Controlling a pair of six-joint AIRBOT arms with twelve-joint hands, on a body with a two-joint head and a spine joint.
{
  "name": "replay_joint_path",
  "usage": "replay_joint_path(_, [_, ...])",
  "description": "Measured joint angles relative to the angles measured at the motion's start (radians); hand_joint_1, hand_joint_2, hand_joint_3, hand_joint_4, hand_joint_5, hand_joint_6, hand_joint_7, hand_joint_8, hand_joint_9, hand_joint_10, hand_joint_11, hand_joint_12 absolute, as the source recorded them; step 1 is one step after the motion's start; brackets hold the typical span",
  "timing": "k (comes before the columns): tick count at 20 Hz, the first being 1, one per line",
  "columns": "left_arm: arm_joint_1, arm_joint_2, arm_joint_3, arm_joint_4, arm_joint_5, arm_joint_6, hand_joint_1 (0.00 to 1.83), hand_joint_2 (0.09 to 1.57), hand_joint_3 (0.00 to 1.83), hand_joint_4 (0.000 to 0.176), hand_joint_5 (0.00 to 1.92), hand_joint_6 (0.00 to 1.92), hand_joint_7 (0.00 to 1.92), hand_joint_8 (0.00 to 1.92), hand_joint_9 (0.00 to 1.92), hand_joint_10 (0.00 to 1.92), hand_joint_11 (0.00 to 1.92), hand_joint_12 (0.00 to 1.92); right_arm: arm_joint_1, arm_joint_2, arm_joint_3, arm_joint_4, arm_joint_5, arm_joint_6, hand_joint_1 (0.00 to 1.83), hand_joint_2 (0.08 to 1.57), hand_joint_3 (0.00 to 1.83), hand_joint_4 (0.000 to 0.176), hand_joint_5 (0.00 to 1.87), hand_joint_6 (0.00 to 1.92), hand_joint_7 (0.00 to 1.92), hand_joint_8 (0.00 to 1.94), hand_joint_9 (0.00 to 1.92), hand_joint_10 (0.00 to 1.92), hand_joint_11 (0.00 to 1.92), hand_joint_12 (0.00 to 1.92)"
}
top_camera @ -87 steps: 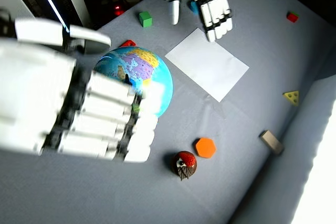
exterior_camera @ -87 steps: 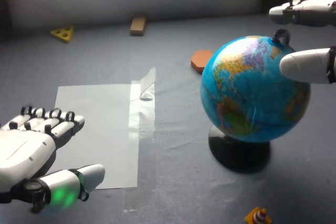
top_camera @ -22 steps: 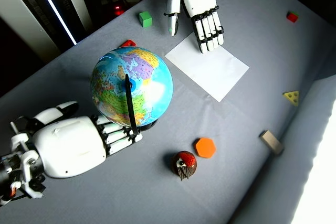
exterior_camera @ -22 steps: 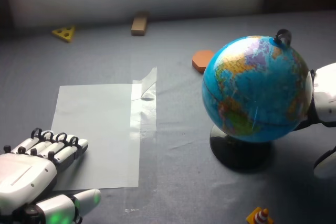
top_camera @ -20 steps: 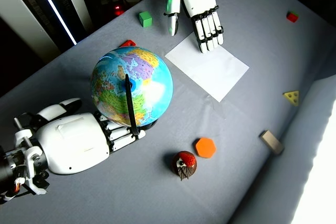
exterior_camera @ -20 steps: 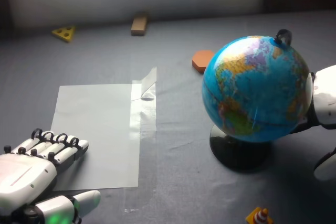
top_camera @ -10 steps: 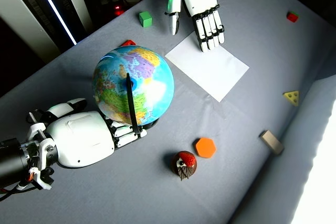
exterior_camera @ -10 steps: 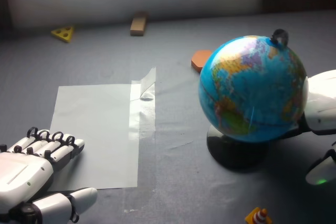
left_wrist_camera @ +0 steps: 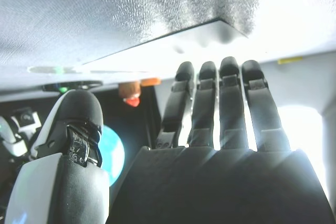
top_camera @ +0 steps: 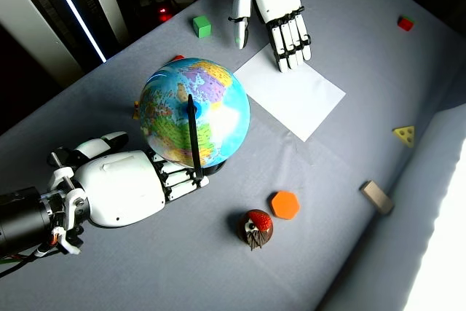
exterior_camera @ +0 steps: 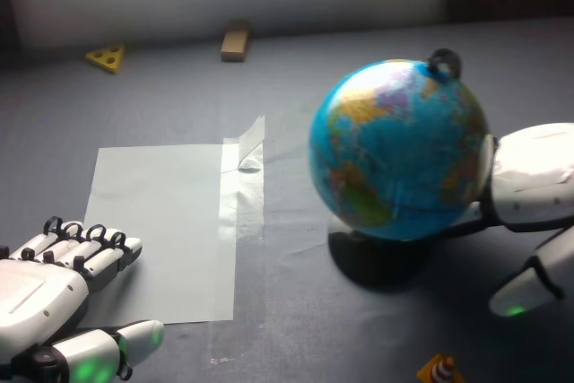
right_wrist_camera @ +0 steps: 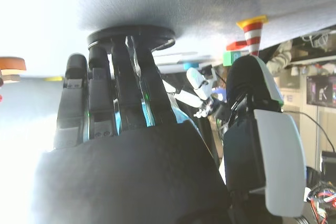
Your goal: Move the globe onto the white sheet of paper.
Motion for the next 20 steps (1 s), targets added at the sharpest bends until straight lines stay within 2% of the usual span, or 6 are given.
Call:
replay_joint_path(5, [0.001,0.002,-0.008,0.007,0.005,0.001,0.00,1.20,0.00,0.000,0.11,0.00,0.08,0.00,0.10,0.00,0.00,0.12,0.012,-0.060,-0.001,0.030,-0.071,-0.020,0.00,1.13,0.00,0.000,0.18,0.00,0.20,0.00,0.13,0.00,0.00,0.20])
replay_joint_path(15, [0.001,0.007,-0.011,0.026,0.008,-0.011,0.00,1.20,0.00,0.000,0.11,0.00,0.08,0.00,0.10,0.00,0.00,0.12,0.060,-0.177,0.000,0.059,-0.203,-0.101,0.00,1.14,0.00,0.000,0.20,0.01,0.20,0.00,0.14,0.00,0.00,0.17])
replay_joint_path(17, [0.001,0.009,-0.014,0.027,0.006,-0.013,0.00,1.20,0.00,0.000,0.11,0.00,0.08,0.00,0.10,0.00,0.00,0.12,0.077,-0.201,0.000,0.009,-0.229,-0.071,0.00,1.14,0.00,0.000,0.20,0.01,0.20,0.00,0.14,0.00,0.00,0.17])
replay_joint_path(20, [0.003,0.013,-0.023,0.026,0.008,-0.015,0.00,1.20,0.00,0.000,0.11,0.00,0.08,0.00,0.10,0.00,0.00,0.12,0.108,-0.239,0.010,-0.092,-0.269,0.031,0.00,1.13,0.00,0.000,0.18,0.00,0.21,0.00,0.15,0.01,0.00,0.17])
